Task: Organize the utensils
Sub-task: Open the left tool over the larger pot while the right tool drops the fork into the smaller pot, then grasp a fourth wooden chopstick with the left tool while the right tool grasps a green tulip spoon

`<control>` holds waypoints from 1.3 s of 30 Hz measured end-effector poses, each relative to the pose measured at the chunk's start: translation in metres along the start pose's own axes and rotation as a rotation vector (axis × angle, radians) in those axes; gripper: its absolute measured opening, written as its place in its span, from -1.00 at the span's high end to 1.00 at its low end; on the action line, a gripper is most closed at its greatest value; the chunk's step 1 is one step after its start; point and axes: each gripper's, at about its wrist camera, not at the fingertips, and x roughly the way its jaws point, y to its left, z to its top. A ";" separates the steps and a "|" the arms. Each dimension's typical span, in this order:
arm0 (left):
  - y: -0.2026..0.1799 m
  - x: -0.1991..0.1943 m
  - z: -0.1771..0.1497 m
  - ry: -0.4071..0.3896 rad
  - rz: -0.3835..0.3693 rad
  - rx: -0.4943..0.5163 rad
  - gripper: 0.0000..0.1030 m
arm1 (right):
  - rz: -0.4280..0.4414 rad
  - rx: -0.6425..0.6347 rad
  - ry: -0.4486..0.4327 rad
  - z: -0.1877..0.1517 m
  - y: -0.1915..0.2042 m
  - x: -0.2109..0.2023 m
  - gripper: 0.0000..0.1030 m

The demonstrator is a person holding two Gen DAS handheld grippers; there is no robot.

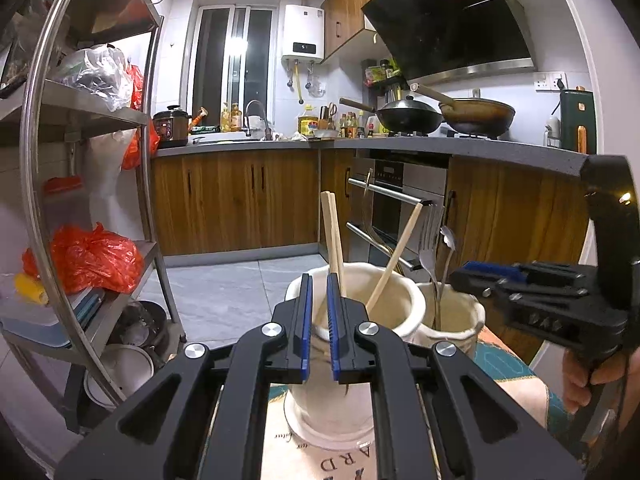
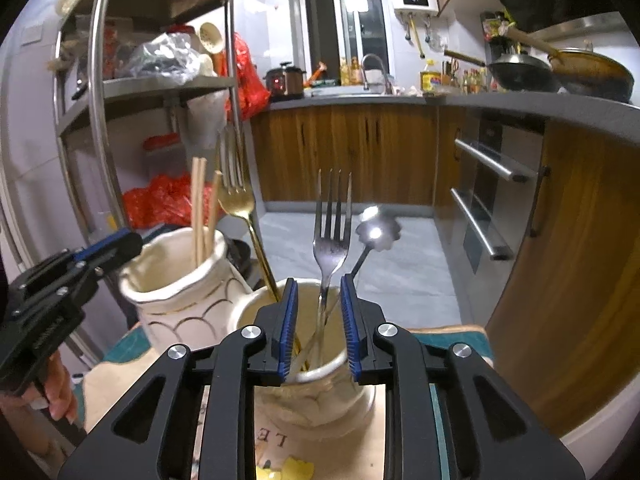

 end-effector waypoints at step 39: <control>-0.030 -0.075 -0.087 0.298 -0.101 0.024 -0.89 | -0.074 -0.021 0.238 -0.095 0.000 -0.075 -0.87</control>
